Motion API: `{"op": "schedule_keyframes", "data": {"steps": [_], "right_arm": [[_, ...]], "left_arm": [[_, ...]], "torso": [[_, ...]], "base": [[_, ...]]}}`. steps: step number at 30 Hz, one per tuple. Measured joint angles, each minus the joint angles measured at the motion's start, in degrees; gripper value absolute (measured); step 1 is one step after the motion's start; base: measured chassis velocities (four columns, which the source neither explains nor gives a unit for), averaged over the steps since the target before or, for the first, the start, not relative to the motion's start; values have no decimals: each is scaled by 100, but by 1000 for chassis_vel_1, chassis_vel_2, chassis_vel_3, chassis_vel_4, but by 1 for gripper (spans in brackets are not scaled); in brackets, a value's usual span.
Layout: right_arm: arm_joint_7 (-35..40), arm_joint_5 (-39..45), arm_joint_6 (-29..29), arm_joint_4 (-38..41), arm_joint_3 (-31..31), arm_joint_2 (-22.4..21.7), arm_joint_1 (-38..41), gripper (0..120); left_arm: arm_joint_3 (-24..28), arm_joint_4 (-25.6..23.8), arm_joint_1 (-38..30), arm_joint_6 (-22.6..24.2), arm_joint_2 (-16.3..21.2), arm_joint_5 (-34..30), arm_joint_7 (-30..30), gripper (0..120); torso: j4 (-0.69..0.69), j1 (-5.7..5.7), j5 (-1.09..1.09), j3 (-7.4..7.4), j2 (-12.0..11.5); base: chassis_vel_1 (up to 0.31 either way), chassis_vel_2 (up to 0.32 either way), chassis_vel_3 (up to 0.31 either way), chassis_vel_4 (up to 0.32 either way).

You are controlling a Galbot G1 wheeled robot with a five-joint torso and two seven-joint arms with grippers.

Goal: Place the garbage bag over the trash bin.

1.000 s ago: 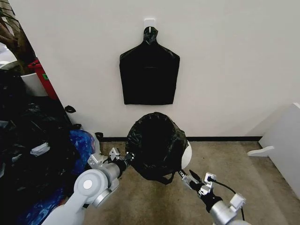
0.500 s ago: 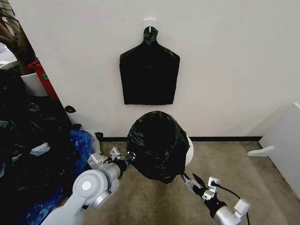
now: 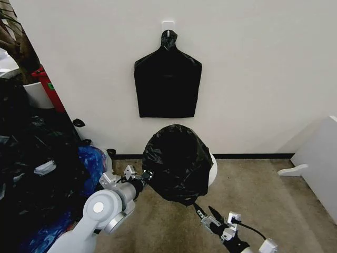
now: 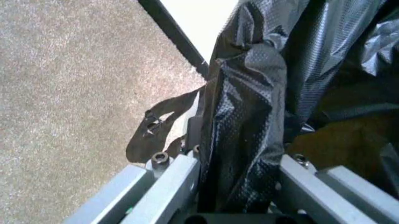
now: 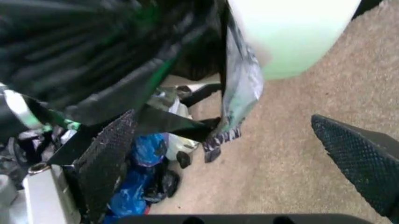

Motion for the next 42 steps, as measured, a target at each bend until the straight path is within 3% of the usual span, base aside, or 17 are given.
{"op": "schedule_keyframes", "data": {"steps": [14, 18, 27, 29, 33, 35, 37, 38, 42], "right_arm": [[286, -262, -138, -772, -14, 271, 660, 100], [352, -573, 8, -1324, 48, 268, 993, 100], [261, -735, 225, -854, 42, 198, 518, 100], [-155, -1134, 602, -837, 75, 80, 139, 100], [-378, -1122, 1024, -848, 294, -132, -161, 100], [-433, -929, 1141, -681, 465, -278, -314, 100], [-562, -565, 1184, -344, 845, -444, -505, 100], [-562, -565, 1184, -344, 845, -444, -505, 100], [-647, 392, 955, 68, 1714, -614, -573, 100]], "left_arm": [[21, -82, 2, -4, 7, -55, -17, 0], [27, -159, -11, -5, 8, -102, -46, 0], [-3, -246, 53, -8, -2, -91, -52, 0], [-20, -258, 36, 0, 30, -37, -54, 0], [17, -179, 96, 123, 111, 587, 324, 0], [69, -20, 190, 147, 158, 1382, 901, 0], [153, 312, 291, 26, 185, 2570, 1677, 0], [153, 312, 291, 26, 185, 2570, 1677, 0], [211, 864, 341, -554, 205, 4127, 2687, 0]], "torso": [[0, 0, 0, 1, 0], [0, 0, 1, 1, 0], [0, 0, 0, 0, 0], [-1, 0, 0, 0, 0], [-1, 0, 2, 0, 0], [-1, 0, 1, 0, 0], [0, 0, 0, 0, 0], [0, 0, 0, 0, 0], [-1, 0, 1, 0, 0]], "base": [[0, 0, 0, 0], [0, 0, 0, 0], [0, 0, 0, 0], [0, 0, 0, 0], [0, 0, 0, 0], [0, 0, 0, 0], [0, 0, 0, 0], [0, 0, 0, 0], [0, 0, 0, 0]]}}
